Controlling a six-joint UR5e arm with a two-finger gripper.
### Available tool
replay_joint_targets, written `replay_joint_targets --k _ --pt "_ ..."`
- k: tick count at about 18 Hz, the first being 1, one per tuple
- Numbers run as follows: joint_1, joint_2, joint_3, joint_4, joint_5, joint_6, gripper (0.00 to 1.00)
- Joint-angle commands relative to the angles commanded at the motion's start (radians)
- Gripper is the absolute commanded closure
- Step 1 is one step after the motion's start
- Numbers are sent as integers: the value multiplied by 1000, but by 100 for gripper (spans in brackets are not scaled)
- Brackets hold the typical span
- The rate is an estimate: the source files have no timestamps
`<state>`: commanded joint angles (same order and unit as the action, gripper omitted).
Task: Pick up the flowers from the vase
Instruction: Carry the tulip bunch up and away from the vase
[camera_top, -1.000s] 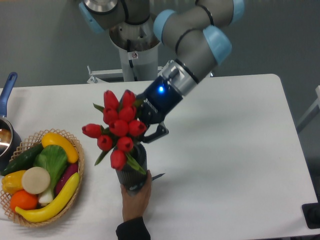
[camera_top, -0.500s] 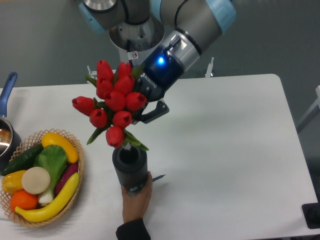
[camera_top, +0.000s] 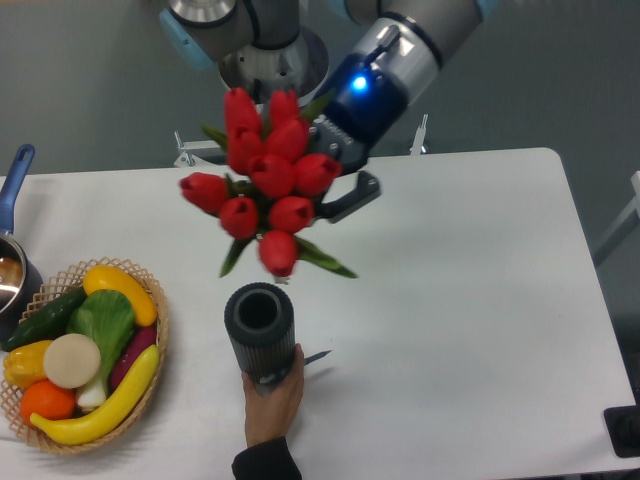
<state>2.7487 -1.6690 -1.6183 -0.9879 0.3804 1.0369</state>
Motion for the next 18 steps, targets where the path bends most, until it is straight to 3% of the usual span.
replay_joint_targets --k 4,9,18 --pt "61 -15 -3 2 2 81 49" --pt "75 -37 -21 5 6 150 49" --pt "77 -26 -57 12 8 153 49"
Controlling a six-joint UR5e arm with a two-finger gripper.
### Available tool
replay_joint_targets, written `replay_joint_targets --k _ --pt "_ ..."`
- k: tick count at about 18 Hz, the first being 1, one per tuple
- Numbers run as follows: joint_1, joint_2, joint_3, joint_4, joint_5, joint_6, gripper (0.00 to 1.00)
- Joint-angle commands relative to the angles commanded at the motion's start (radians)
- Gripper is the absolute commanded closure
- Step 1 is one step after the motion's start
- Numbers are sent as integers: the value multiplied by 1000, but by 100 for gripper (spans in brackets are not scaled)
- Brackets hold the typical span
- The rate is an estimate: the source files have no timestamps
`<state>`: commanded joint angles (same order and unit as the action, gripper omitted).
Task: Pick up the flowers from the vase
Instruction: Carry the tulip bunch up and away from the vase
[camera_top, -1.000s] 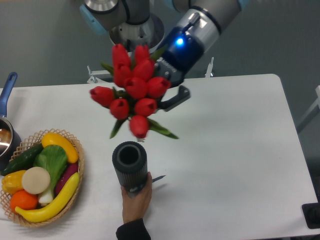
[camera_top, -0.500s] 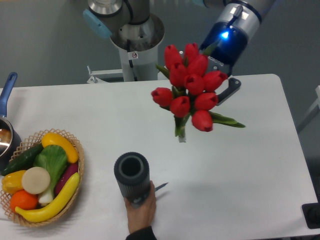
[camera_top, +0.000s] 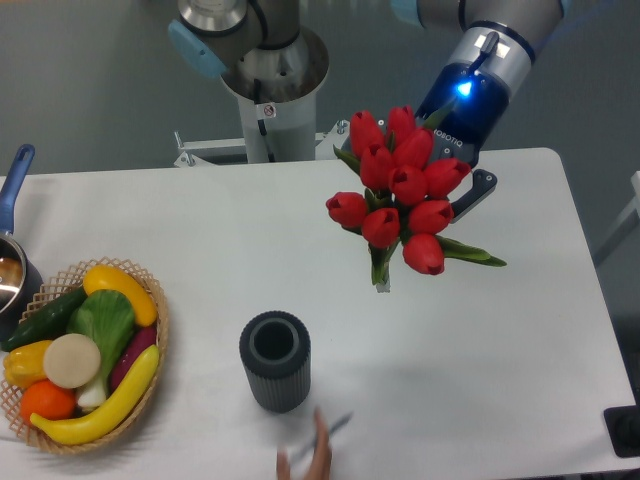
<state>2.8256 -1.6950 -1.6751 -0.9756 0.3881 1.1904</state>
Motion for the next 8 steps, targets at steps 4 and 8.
replay_joint_targets --k 4,8 --pt "2 0 11 -3 0 -5 49" --pt "-2 0 11 -3 0 -6 49"
